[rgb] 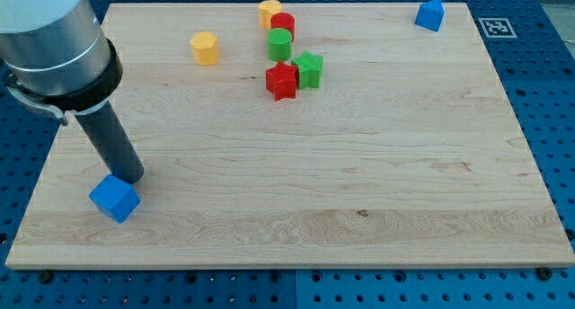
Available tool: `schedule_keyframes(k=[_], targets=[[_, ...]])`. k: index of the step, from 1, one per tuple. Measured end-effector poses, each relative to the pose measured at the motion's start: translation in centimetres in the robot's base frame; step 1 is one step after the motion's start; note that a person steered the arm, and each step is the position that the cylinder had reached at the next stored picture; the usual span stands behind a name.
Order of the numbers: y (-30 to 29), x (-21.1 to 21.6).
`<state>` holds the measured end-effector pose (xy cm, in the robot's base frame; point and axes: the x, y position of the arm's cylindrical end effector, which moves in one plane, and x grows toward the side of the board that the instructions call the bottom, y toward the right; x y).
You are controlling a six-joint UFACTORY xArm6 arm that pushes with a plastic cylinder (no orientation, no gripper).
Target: Slightly push the red star into the green star
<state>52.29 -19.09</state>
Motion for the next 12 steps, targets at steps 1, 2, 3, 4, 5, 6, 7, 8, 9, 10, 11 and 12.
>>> schedule_keyframes(k=[1, 2, 3, 4, 5, 6, 7, 8, 9, 10, 11, 12], targets=[[0.5, -2.2], [2.0, -2.5], [2.0, -2.5], [2.8, -3.3], [5.6, -3.4], [6.4, -3.8], [8.8, -3.9], [9.1, -3.9], [9.2, -3.9], [9.4, -3.9], [9.4, -3.9], [9.5, -3.9]])
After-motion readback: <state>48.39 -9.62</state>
